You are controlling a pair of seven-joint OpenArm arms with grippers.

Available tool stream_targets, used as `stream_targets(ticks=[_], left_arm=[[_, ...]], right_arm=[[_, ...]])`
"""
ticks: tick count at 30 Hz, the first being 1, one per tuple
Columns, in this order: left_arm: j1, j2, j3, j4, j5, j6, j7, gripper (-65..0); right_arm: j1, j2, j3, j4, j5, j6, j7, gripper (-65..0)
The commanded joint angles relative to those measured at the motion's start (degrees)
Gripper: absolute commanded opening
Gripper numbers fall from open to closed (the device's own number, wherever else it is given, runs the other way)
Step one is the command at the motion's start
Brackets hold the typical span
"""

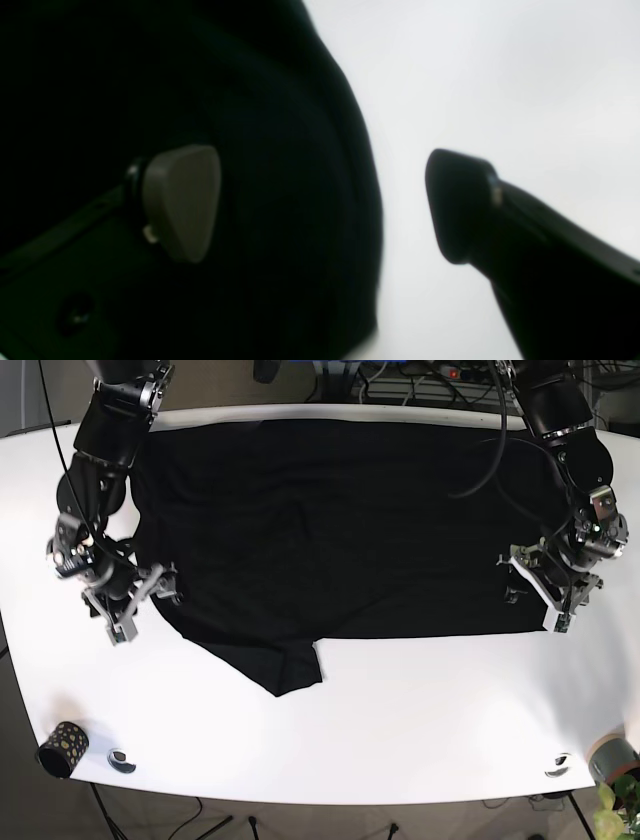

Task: Fold the T-shirt properly
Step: 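Reach both grippers to the shirt's side edges and pinch them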

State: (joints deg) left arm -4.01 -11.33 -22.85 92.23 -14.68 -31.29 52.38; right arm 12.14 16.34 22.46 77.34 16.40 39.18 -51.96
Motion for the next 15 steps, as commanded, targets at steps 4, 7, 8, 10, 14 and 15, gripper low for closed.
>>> stream_targets(ticks=[4, 7, 8, 10, 14, 15], left_arm=[[-2.27, -0.32, -0.31, 0.74, -0.84, 1.27, -1.26, -26.4], [-2.1, -0.32, -0.31, 0.74, -0.84, 1.44, -1.26, -26.4], [-2.1, -0.32, -0.31, 0.57, -0.84, 1.53, -1.26, -26.4], [-2.01, -0.23, -0.31, 0.65, -0.84, 1.53, -1.26, -26.4], [-1.13, -0.4, -0.4, 0.65, -0.84, 1.53, -1.26, -26.5], [-0.96, -0.49, -0.4, 0.65, -0.84, 1.53, -1.26, -26.5]], right_arm=[[6.89, 2.17, -5.53, -8.37, -1.77, 0.34, 7.0, -3.2], [9.35, 2.61, -8.52, -13.12, -1.94, 0.25, 9.9, -3.2], [10.23, 3.4, -9.4, -15.14, -1.94, 0.16, 11.31, -3.2], [11.29, 4.01, -10.81, -17.96, -1.94, 0.16, 13.68, -3.2], [13.66, 5.42, -14.94, -23.93, -1.94, -0.1, 18.95, -3.2], [14.1, 5.68, -15.47, -25.08, -1.94, -0.1, 19.83, -3.3]])
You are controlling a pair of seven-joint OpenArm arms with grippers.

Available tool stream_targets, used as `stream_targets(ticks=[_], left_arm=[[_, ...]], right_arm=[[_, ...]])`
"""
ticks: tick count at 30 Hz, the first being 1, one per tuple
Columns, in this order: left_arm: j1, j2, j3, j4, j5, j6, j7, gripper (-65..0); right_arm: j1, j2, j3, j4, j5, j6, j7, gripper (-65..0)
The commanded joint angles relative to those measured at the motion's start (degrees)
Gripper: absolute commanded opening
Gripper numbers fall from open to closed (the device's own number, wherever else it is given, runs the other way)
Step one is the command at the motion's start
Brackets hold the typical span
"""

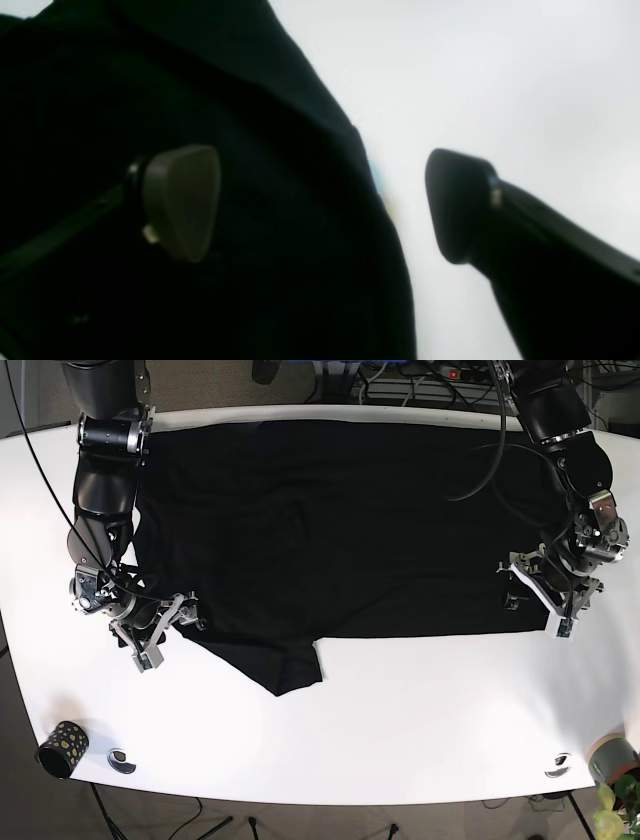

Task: Fold the T-shirt properly
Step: 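Reach both grippers to the shirt's side edges and pinch them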

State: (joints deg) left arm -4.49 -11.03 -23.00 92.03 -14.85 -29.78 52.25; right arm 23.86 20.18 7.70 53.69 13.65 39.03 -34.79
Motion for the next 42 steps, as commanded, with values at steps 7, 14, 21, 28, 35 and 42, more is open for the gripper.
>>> stream_targets(ticks=[7, 14, 21, 28, 35, 42], left_arm=[[-0.3, -0.8, -0.34, 0.76, -0.66, 0.02, -1.13, -26.5], [-0.3, -0.8, -0.34, 0.67, -0.66, 0.02, -1.13, -26.5], [-0.65, -0.8, -0.34, -0.64, -0.66, 0.11, -1.13, -26.4], [-5.22, -2.38, -3.33, -11.63, -0.75, 4.68, -1.13, -21.2], [-7.07, -3.52, -6.84, -14.09, -0.75, 4.94, -1.22, -10.4], [-10.59, -5.98, -6.67, -21.22, -0.66, 8.11, -5.88, -10.3]], right_arm=[[5.64, 2.19, -2.74, -10.39, 0.81, 0.05, 8.9, -19.7], [6.17, 1.31, -2.65, -11.45, 0.81, -0.21, 11.18, -23.1], [6.25, -0.45, -2.65, -11.45, 0.81, -3.29, 11.53, -23.5], [6.08, -1.94, -2.65, -11.45, 0.81, -3.29, 12.59, -46.1], [5.9, -1.94, -2.83, -11.45, 0.81, -3.29, 12.76, -60.6], [5.9, -1.94, -2.65, -11.45, 0.81, -3.29, 12.76, -60.9]])
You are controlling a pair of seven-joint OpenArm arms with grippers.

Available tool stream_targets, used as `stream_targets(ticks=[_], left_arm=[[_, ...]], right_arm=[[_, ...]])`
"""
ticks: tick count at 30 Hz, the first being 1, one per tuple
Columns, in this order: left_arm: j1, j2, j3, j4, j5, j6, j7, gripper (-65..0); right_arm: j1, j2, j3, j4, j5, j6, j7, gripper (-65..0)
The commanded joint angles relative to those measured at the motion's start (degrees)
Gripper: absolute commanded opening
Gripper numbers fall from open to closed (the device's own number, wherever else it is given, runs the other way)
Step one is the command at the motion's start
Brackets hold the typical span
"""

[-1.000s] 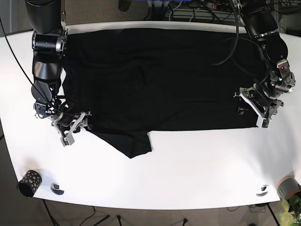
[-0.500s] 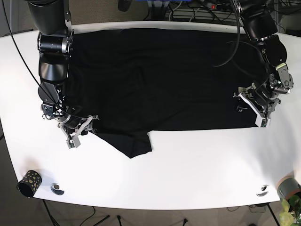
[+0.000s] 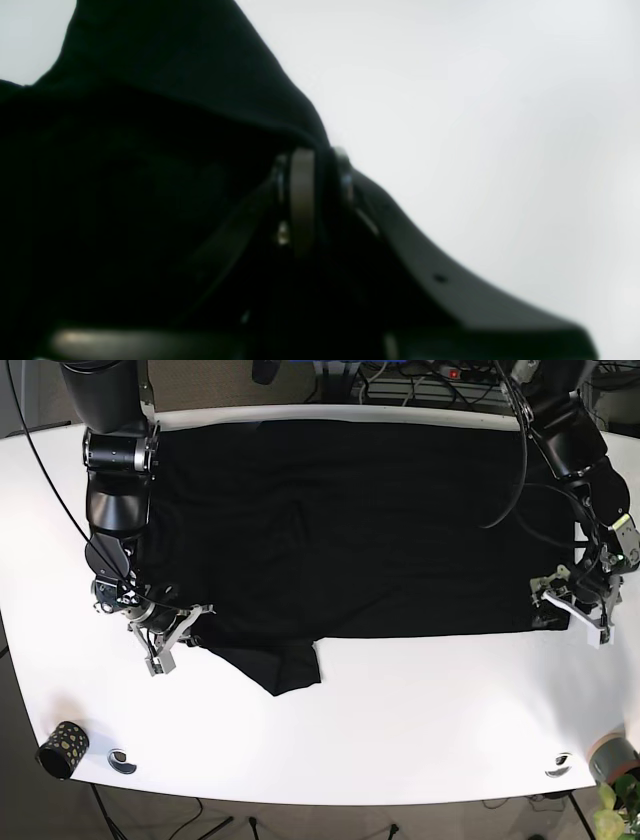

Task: Fold the T-shirt properly
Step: 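Reach both grippers to the shirt's side edges and pinch them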

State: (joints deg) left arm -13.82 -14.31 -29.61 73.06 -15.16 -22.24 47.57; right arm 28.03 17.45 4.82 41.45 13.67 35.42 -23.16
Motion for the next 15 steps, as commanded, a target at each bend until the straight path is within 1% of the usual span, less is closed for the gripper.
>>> stream_targets(ticks=[1, 4, 6, 9, 12, 15], left_arm=[[-2.13, -3.41, 0.2, -4.27, -0.36, 0.74, -1.9, -10.3], [-5.21, -4.46, 2.13, -12.0, -0.36, 0.92, -5.68, -10.3], [-6.26, -6.66, 3.1, -16.49, -0.36, 0.92, -8.93, -10.3], [-7.49, -7.72, 4.15, -21.23, -0.45, 0.83, -12.27, -10.3], [-9.69, -7.8, 6.62, -24.75, -0.36, 0.74, -13.68, -10.3], [-10.4, -8.95, 8.99, -27.3, -0.62, 0.66, -14.47, -10.3]], right_arm=[[1.73, 0.79, 0.24, 0.79, 0.79, 0.32, 1.14, -60.9], [1.73, 0.79, 0.24, 0.79, 0.79, 0.32, 1.14, -60.9], [1.73, 0.79, 0.24, 0.79, 0.79, 0.32, 1.14, -60.9], [1.73, 0.79, 0.32, 0.79, 0.88, 0.32, 1.14, -60.9], [1.73, 0.79, 0.32, 0.79, 1.05, 0.32, 1.14, -60.9], [1.73, 0.79, 0.32, 0.79, 1.14, 0.32, 1.05, -60.9]])
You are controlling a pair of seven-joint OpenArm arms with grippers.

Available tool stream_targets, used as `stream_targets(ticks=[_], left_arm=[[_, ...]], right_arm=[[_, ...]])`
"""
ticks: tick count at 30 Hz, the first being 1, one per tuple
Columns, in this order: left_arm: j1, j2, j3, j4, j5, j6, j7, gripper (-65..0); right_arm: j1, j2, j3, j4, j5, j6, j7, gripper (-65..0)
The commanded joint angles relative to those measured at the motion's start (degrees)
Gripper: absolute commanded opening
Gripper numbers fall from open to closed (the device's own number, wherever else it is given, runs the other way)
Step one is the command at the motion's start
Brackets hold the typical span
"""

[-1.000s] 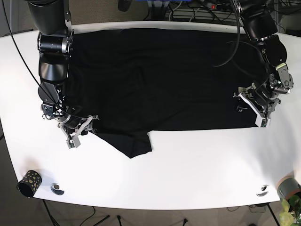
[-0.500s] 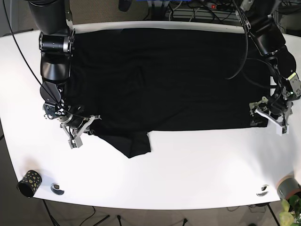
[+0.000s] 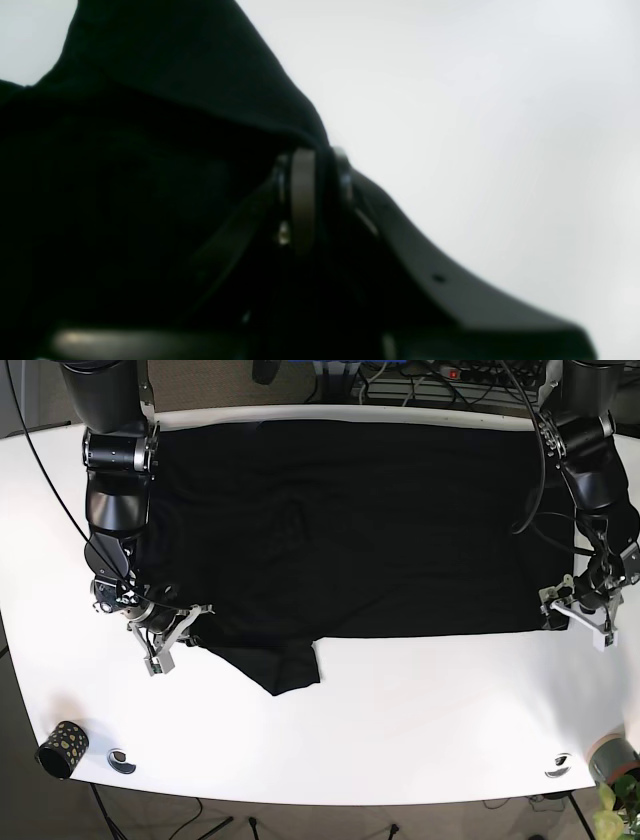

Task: Fold the T-shirt properly
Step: 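Reach both grippers to the shirt's side edges and pinch them, then lift the pinched edges and fold them toward the shoulder edge with both grippers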

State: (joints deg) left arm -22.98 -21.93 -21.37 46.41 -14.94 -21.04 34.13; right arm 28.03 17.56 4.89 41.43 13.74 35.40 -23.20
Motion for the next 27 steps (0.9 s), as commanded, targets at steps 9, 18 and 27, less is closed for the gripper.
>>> stream_targets(ticks=[9, 18, 27], left_arm=[[-3.08, -1.41, 3.91, -3.29, -1.02, -0.63, -2.44, -11.0], [-2.91, -1.41, 3.91, -3.47, -0.67, -0.28, -3.49, -64.9], [-2.82, -1.41, 4.09, -1.8, -0.75, -0.46, -4.9, -65.0]], right_arm=[[1.64, 0.68, 0.26, 0.81, 1.25, 0.25, 1.09, -60.9], [1.64, 0.94, 0.26, 1.08, 1.25, 0.25, 1.18, -61.2], [1.81, 0.94, 0.26, 3.19, 1.34, 0.25, 0.21, -61.4]])
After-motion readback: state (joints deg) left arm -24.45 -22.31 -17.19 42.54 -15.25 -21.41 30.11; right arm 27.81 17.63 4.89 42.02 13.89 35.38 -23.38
